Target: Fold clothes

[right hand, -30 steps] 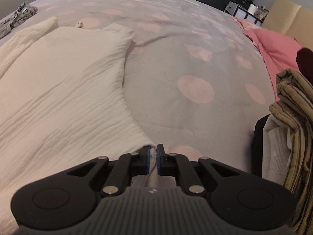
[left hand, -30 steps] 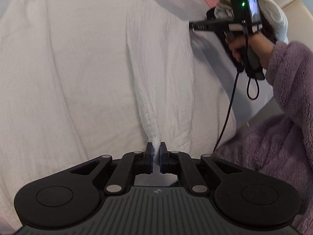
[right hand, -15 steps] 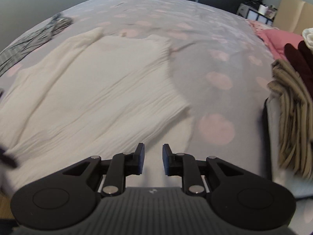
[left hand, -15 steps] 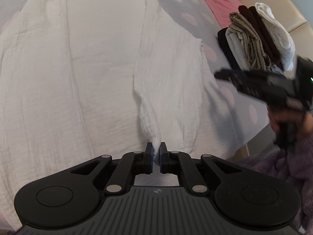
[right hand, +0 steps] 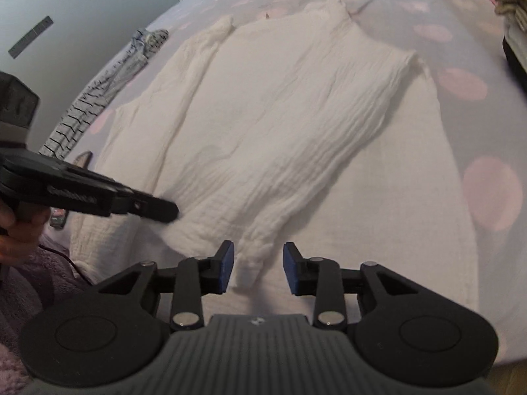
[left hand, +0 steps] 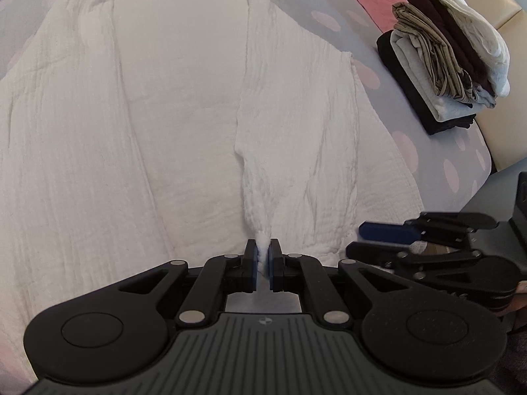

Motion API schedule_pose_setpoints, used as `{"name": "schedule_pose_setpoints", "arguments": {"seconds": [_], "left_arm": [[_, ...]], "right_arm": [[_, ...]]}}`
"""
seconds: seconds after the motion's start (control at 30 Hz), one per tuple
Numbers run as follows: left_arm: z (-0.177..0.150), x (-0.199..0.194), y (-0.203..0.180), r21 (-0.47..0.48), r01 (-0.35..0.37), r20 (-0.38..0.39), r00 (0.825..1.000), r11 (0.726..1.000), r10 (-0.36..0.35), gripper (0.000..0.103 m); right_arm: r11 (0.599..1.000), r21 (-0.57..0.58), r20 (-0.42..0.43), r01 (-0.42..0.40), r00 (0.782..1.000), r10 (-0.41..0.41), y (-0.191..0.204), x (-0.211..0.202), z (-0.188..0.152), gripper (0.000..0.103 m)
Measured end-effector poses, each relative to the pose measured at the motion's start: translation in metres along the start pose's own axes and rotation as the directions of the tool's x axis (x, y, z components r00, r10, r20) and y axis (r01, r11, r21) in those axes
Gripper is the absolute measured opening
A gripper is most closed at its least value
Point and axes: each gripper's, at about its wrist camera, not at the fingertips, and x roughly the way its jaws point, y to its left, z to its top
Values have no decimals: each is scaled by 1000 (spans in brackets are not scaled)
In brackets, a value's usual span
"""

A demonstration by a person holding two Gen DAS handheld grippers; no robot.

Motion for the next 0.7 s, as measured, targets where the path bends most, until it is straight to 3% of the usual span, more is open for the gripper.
{"name": "schedule_pose_setpoints", "arguments": {"seconds": [0.03, 0.07, 0.1, 0.37, 0.57, 0.63, 0.7], "left_arm": [[0, -1, 0, 0, -1, 2, 1000, 1000, 1, 4], [-1, -1, -1, 0, -2, 4, 1000, 1000, 2, 4], [-1, -3, -2, 0, 0, 7, 1000, 1000, 0, 4], [3, -26, -47, -35, 92, 96, 991, 995, -88, 4], [-8, -42, -101, -79, 181, 199, 966, 980, -162, 4], [-13, -42, -114, -71, 204, 209, 960, 976, -185, 4], [-17, -30, -121, -63, 207, 180, 965, 976, -193, 4]], "right_arm": [[1000, 9, -9, 3, 1000, -3, 0, 4, -2, 29], [999, 36, -1, -10, 1000, 10, -5, -2, -1, 11], [998, 64, 8, -23, 1000, 22, -9, -8, 0, 9], [952, 281, 83, -122, 991, 102, -50, -58, 7, 8], [930, 345, 172, -128, 982, 71, -78, -120, 11, 8], [930, 345, 219, -129, 974, 54, -83, -142, 11, 8], [930, 350, 224, -111, 974, 32, -90, -151, 5, 8]]}}
